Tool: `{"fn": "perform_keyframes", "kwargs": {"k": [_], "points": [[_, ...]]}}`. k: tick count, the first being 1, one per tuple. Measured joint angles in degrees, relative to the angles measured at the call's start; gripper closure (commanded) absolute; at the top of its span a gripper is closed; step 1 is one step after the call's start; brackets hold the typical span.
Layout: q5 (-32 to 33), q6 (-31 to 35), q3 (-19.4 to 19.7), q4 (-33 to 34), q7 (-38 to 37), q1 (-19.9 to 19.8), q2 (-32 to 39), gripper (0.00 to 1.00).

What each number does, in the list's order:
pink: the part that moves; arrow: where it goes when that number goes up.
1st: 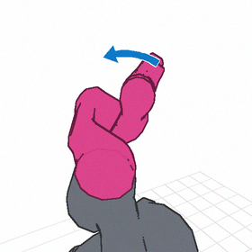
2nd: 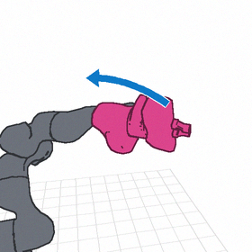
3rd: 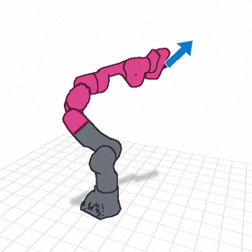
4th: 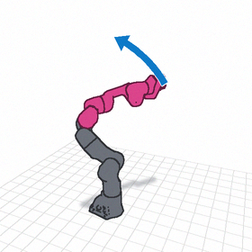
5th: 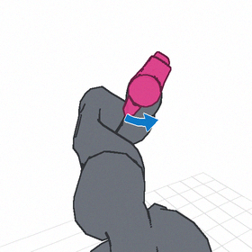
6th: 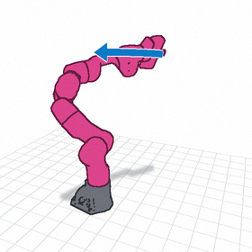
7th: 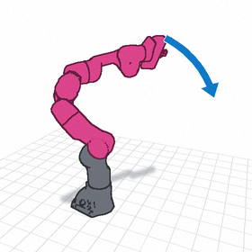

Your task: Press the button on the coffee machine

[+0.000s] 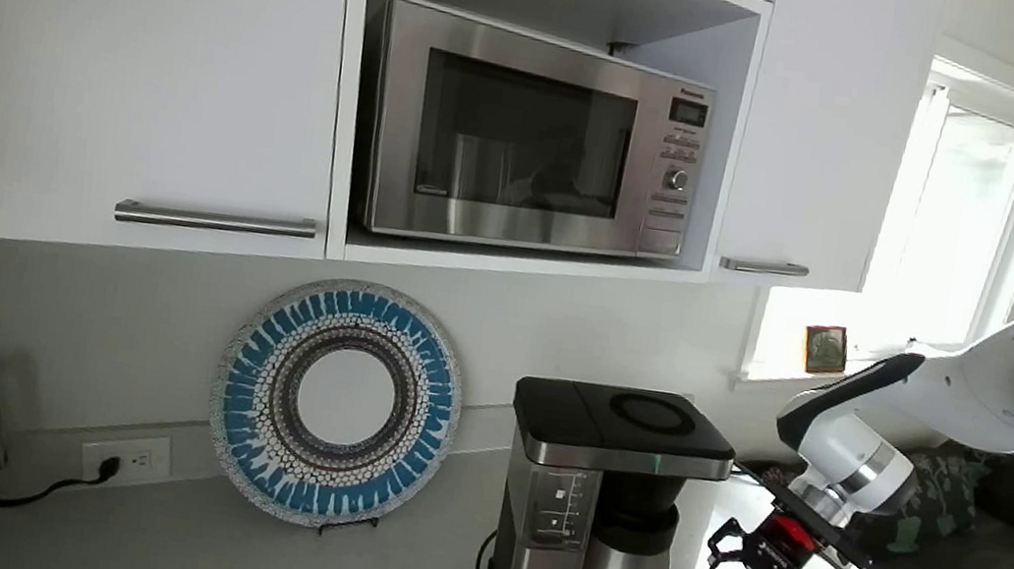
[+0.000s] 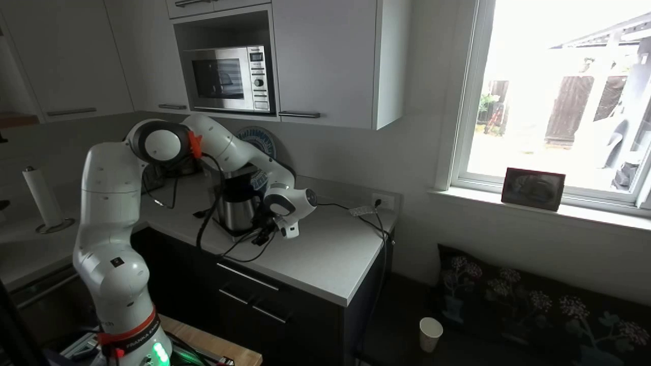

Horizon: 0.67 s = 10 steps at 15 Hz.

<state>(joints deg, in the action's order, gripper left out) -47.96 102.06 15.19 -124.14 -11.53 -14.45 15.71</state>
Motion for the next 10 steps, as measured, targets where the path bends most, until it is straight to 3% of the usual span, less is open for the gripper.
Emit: {"fn": "perform_keyframes", "kwargs": {"k": [8, 10], "points": [[-8.8, -1.3, -0.5, 3.2, -3.8, 0.0, 6.0, 0.98], [-9.6, -1.4, -0.6, 3.7, -4.2, 0.0, 6.9, 1.00]]}}
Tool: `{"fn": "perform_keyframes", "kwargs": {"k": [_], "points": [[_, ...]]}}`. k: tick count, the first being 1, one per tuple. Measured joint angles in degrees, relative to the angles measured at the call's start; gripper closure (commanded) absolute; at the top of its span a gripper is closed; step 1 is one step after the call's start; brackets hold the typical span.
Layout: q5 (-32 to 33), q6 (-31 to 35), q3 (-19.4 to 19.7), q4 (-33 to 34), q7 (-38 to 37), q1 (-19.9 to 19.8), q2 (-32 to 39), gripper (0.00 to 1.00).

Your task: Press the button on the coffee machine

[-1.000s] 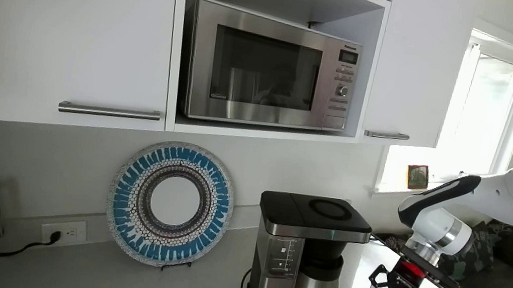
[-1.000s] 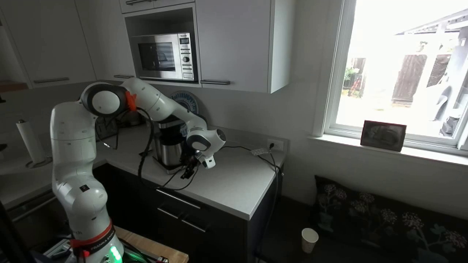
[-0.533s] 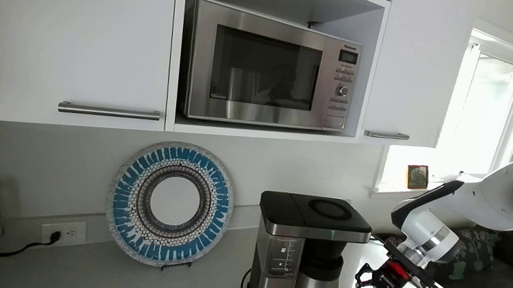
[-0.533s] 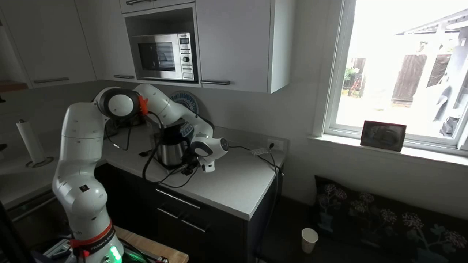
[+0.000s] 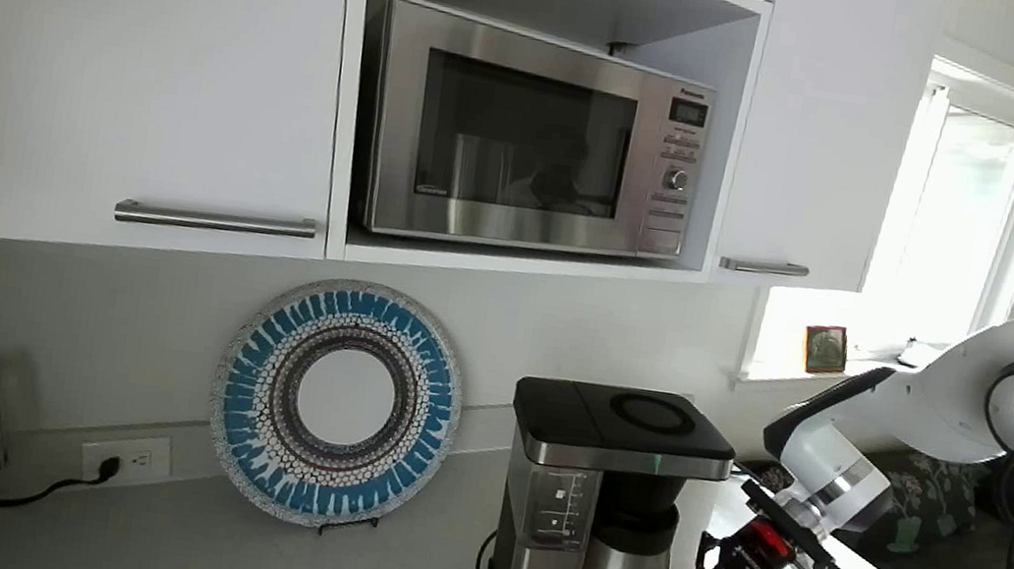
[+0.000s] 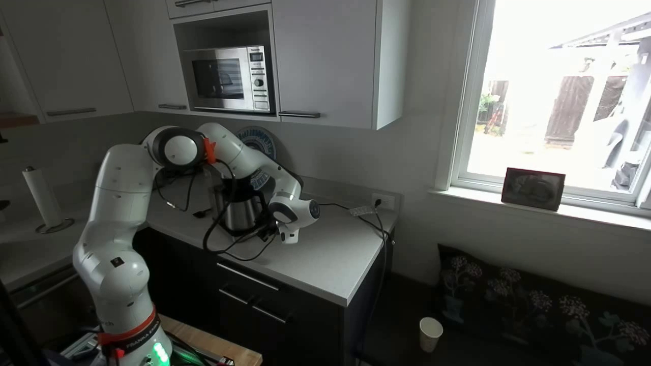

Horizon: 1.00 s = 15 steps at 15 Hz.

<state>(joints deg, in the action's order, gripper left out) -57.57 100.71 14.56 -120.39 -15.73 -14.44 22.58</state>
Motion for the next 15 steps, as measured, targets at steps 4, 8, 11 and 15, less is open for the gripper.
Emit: {"fn": "perform_keyframes", "kwargs": {"k": [4, 8, 11, 15], "points": [[-0.4, 0.0, -0.4, 0.5, -0.6, 0.1, 1.2, 1.00], [-0.6, 0.0, -0.9, 0.5, -1.3, 0.2, 1.7, 1.00], [-1.2, 0.0, -1.1, 0.5, -1.9, 0.3, 1.9, 1.00], [-2.3, 0.5, -1.3, 0.5, -3.0, 0.4, 2.0, 1.00]]}}
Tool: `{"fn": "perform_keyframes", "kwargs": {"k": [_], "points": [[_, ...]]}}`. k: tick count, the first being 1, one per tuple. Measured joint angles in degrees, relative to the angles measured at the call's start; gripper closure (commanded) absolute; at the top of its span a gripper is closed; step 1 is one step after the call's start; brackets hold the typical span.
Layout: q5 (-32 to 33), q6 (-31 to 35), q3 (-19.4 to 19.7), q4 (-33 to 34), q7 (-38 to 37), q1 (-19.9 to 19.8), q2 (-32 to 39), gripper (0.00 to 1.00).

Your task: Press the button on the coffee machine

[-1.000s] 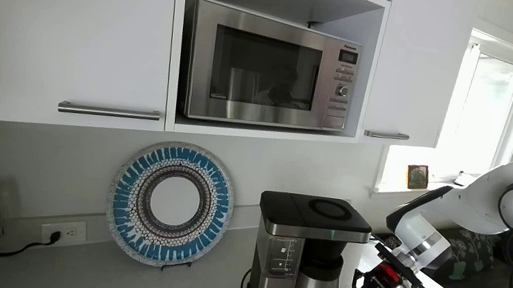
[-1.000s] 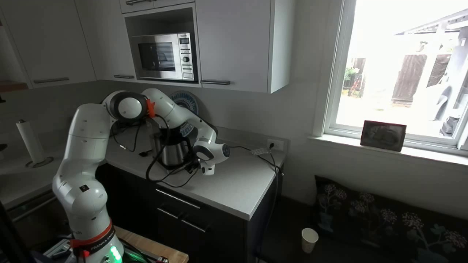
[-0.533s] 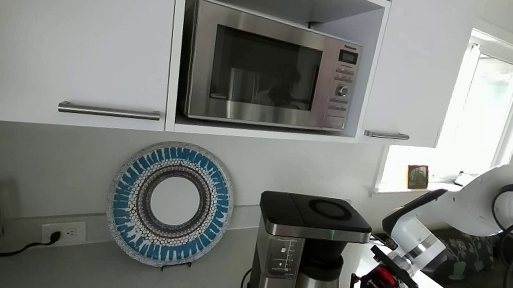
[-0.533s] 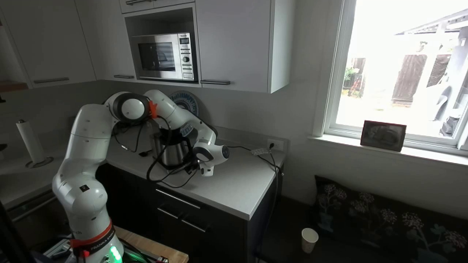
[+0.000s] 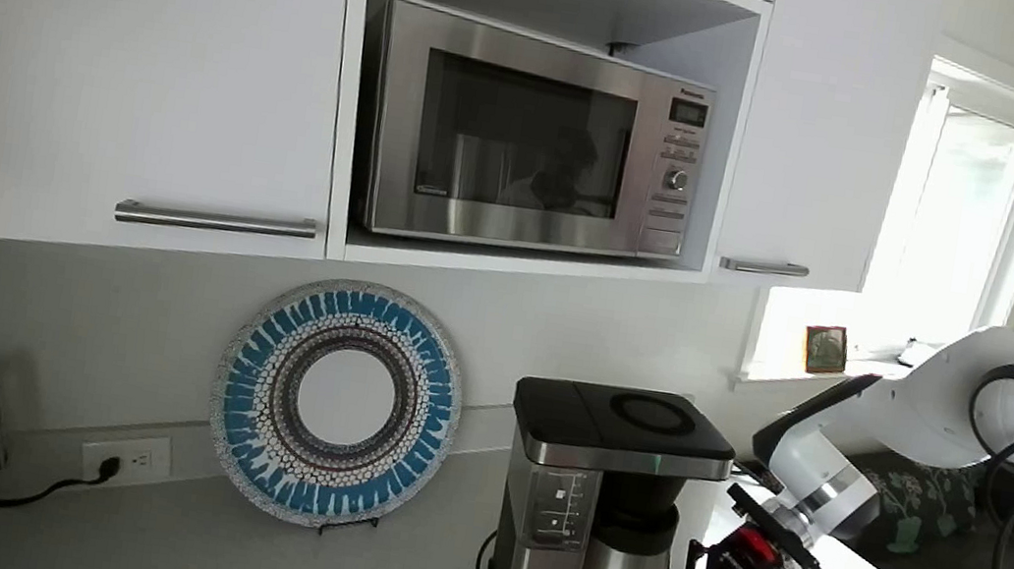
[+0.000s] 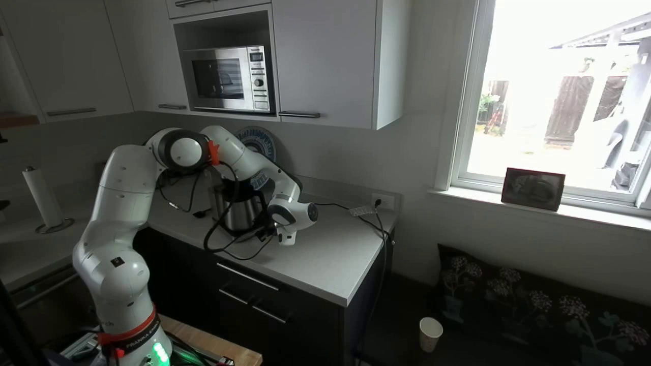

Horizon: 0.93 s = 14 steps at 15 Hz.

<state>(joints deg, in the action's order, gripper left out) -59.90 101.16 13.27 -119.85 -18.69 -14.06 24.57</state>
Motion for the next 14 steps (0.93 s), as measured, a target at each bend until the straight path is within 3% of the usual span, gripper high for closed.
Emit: {"fn": "perform_keyframes", "kwargs": {"k": [14], "points": [[-1.7, 3.8, -0.9, 0.0, -2.6, 1.7, 0.7, 1.00]]}}
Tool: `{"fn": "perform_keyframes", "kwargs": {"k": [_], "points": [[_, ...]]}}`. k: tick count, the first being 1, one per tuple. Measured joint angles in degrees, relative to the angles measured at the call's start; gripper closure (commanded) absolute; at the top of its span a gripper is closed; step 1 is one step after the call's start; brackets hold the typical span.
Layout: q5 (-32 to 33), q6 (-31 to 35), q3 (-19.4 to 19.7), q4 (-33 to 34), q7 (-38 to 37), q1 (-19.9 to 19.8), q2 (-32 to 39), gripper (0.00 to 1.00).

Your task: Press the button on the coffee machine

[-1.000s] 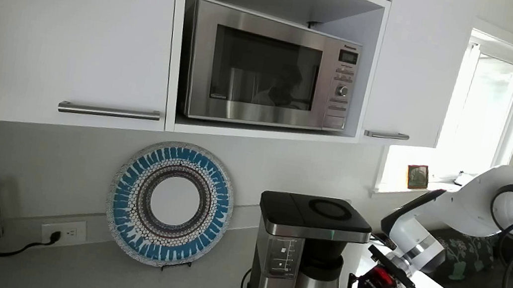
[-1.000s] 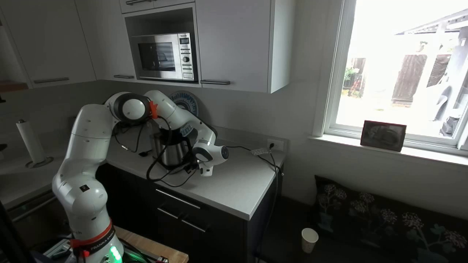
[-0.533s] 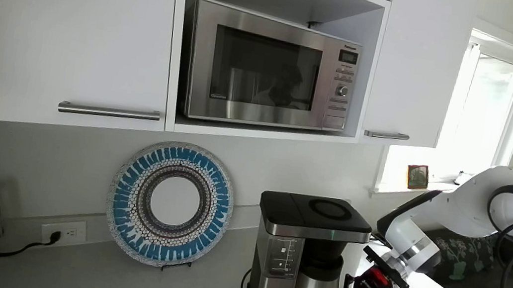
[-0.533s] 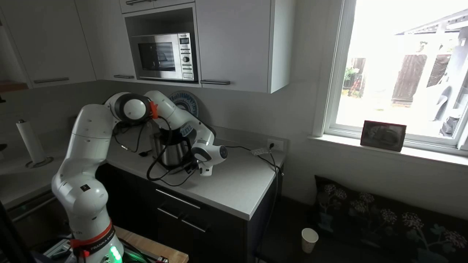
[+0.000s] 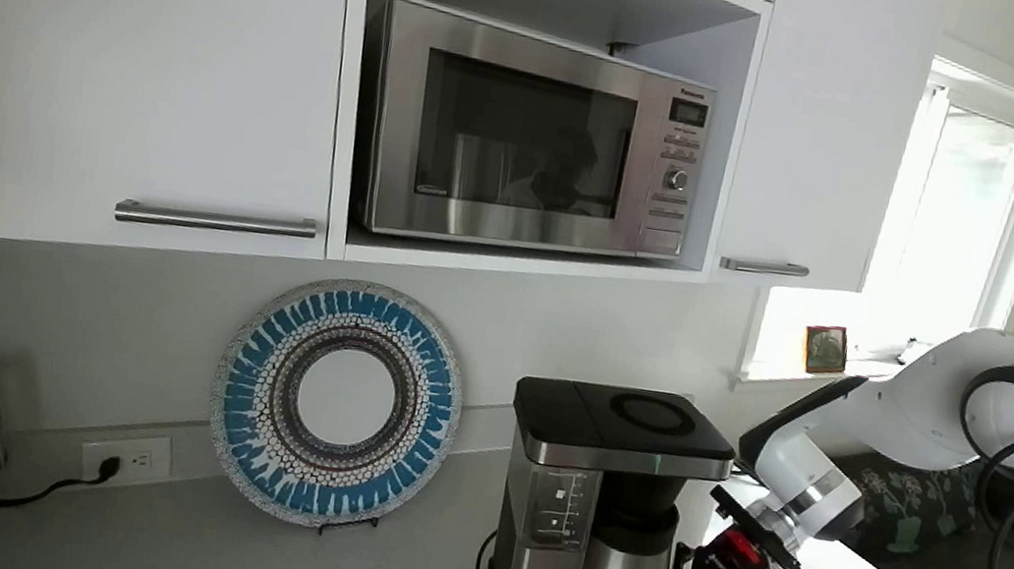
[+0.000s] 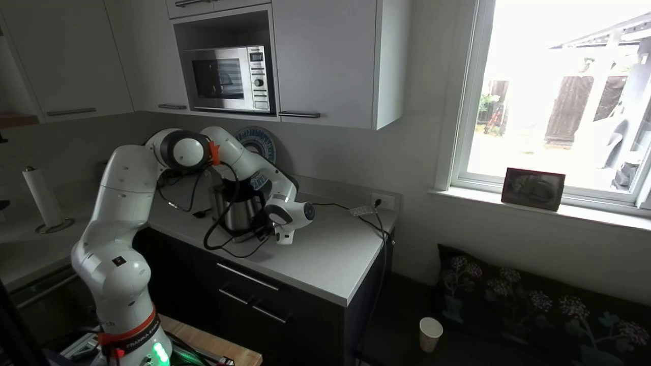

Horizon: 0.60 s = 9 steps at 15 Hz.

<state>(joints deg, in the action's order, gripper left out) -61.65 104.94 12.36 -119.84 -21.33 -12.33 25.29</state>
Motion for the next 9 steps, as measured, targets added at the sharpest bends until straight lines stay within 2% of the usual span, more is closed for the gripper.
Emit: {"fn": "perform_keyframes", "kwargs": {"k": [9], "points": [[-0.2, 0.0, 0.0, 0.0, -1.5, 0.0, 0.0, 1.00]]}}
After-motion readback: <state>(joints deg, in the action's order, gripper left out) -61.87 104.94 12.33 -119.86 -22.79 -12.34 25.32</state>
